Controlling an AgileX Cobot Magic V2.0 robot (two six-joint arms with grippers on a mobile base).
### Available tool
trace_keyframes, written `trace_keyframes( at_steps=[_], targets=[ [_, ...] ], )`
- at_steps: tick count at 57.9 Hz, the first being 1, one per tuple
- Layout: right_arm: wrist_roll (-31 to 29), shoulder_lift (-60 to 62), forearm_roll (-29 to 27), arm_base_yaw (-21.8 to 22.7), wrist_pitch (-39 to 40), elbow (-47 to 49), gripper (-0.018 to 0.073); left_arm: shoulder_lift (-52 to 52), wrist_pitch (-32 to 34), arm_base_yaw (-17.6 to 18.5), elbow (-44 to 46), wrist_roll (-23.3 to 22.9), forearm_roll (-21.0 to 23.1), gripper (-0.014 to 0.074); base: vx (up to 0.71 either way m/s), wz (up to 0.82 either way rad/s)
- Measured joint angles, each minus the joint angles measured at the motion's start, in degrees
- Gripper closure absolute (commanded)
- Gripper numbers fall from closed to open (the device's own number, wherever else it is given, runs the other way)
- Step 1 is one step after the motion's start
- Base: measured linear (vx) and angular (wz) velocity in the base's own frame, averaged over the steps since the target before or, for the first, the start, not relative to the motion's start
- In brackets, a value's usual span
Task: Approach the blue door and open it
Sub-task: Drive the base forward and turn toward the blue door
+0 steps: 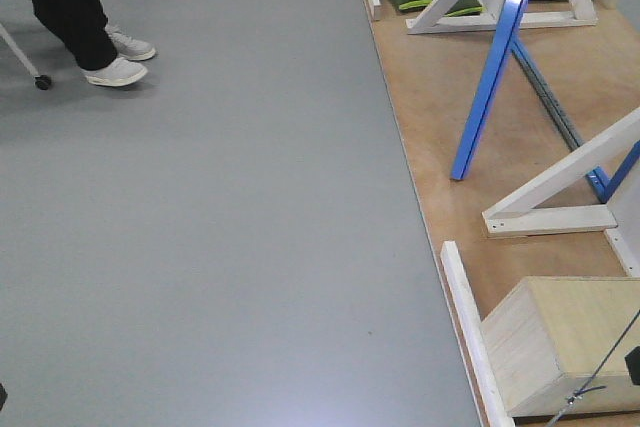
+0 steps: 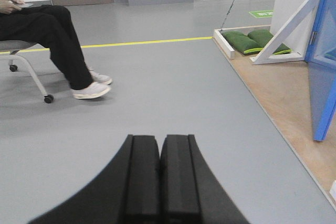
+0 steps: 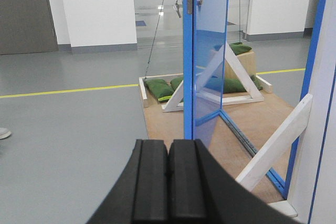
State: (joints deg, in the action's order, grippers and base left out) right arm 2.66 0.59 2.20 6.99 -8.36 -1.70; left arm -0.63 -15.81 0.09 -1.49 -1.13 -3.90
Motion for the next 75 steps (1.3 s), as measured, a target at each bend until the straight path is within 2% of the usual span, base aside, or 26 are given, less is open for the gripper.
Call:
trace_keyframes(
  at_steps=[75],
  targets=[
    [0.0,0.0,0.0,0.0,0.0,0.0,0.0547,0.0,0.0,0.0,0.0,0.0,0.0,0.0524,0.04,0.02]
  ],
)
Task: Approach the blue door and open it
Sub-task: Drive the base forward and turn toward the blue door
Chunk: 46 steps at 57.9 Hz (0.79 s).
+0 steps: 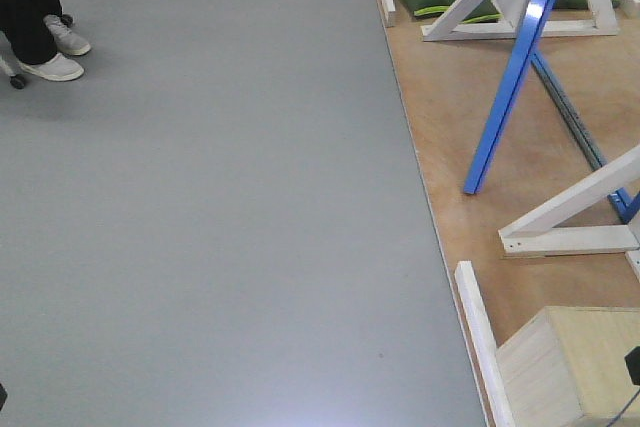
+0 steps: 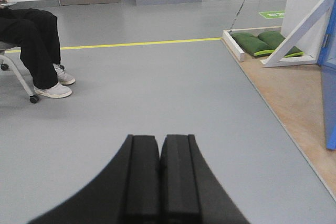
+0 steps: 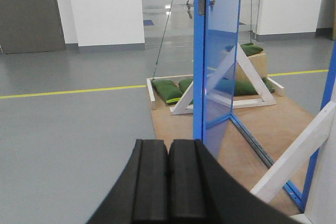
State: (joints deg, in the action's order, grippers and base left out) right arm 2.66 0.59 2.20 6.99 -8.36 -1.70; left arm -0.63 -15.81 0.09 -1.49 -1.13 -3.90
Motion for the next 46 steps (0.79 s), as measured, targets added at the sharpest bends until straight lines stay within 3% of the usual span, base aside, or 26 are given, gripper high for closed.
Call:
trace_keyframes(
  at_steps=[46],
  targets=[
    [0.0,0.0,0.0,0.0,0.0,0.0,0.0547,0.0,0.0,0.0,0.0,0.0,0.0,0.0524,0.35,0.04]
  ],
)
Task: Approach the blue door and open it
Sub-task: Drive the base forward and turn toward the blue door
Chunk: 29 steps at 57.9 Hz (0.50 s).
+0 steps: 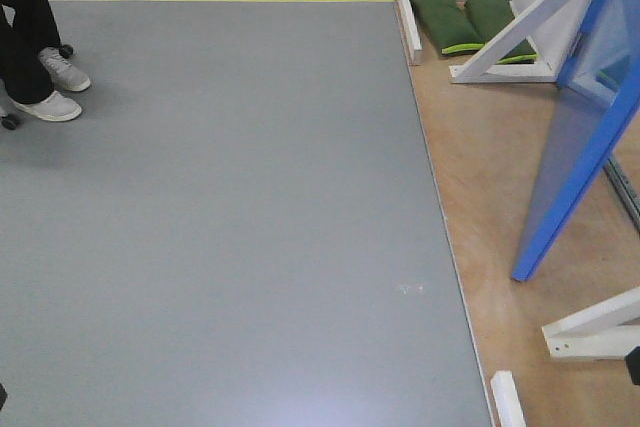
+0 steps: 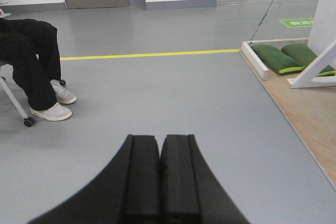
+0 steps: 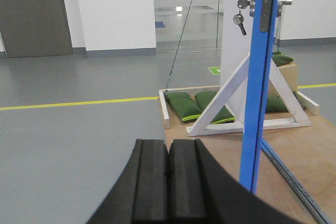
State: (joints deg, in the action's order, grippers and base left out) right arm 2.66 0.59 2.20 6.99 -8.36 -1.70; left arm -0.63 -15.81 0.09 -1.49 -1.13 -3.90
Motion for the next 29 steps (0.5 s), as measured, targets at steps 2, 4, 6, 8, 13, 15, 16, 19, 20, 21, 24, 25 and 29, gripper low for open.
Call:
trace_keyframes(
  at_steps=[2,4,6,8,13,15,16,19,20,21,24,25,29],
  targets=[
    [0.0,0.0,0.0,0.0,0.0,0.0,0.0547,0.0,0.0,0.0,0.0,0.0,0.0,0.0524,0.44,0.08],
    [0.0,0.0,0.0,0.0,0.0,0.0,0.0547,0.0,0.0,0.0,0.0,0.0,0.0,0.0524,0.44,0.07],
    [0.0,0.0,0.0,0.0,0.0,0.0,0.0547,0.0,0.0,0.0,0.0,0.0,0.0,0.0524,0.44,0.07],
    [0.0,0.0,0.0,0.0,0.0,0.0,0.0547,0.0,0.0,0.0,0.0,0.0,0.0,0.0524,0.44,0.06],
    [0.0,0.0,0.0,0.0,0.0,0.0,0.0547,0.0,0.0,0.0,0.0,0.0,0.0,0.0524,0.44,0.05],
    [0.0,0.0,0.0,0.0,0.0,0.0,0.0547,0.0,0.0,0.0,0.0,0.0,0.0,0.0524,0.44,0.04],
    [0.0,0.0,0.0,0.0,0.0,0.0,0.0547,0.0,0.0,0.0,0.0,0.0,0.0,0.0524,0.44,0.03],
    [0.0,0.0,0.0,0.0,0.0,0.0,0.0547,0.0,0.0,0.0,0.0,0.0,0.0,0.0524,0.44,0.02],
    [0.0,0.0,0.0,0.0,0.0,0.0,0.0547,0.0,0.0,0.0,0.0,0.0,0.0,0.0524,0.44,0.0],
    [0.0,0.0,0.0,0.0,0.0,0.0,0.0547,0.0,0.0,0.0,0.0,0.0,0.0,0.0524,0.44,0.0],
    [0.0,0.0,0.0,0.0,0.0,0.0,0.0547,0.0,0.0,0.0,0.0,0.0,0.0,0.0524,0.45,-0.01],
    [0.0,0.0,0.0,0.0,0.0,0.0,0.0547,0.0,0.0,0.0,0.0,0.0,0.0,0.0524,0.45,-0.02],
    [0.0,0.0,0.0,0.0,0.0,0.0,0.0547,0.0,0.0,0.0,0.0,0.0,0.0,0.0524,0.46,-0.04]
  ],
)
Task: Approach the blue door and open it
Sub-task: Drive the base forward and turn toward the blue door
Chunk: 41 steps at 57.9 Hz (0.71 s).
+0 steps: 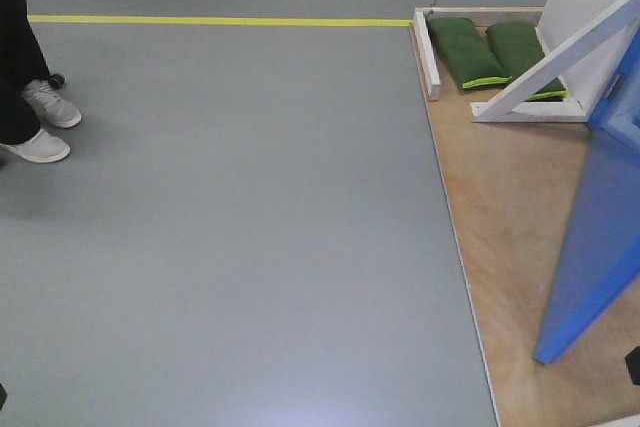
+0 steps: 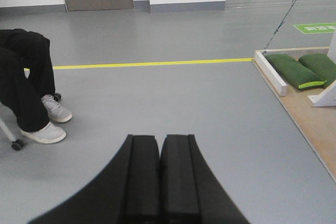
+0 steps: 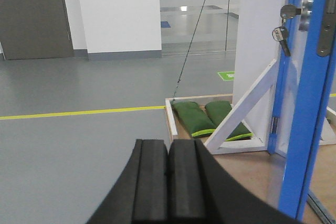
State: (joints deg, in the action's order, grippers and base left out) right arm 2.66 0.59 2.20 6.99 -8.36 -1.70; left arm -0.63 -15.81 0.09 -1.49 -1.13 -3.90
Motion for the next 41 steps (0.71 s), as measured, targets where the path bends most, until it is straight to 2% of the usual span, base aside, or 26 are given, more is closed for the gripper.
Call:
trace_keyframes(
  at_steps=[41],
  targets=[
    [0.0,0.0,0.0,0.0,0.0,0.0,0.0547,0.0,0.0,0.0,0.0,0.0,0.0,0.0524,0.45,-0.05]
  ],
)
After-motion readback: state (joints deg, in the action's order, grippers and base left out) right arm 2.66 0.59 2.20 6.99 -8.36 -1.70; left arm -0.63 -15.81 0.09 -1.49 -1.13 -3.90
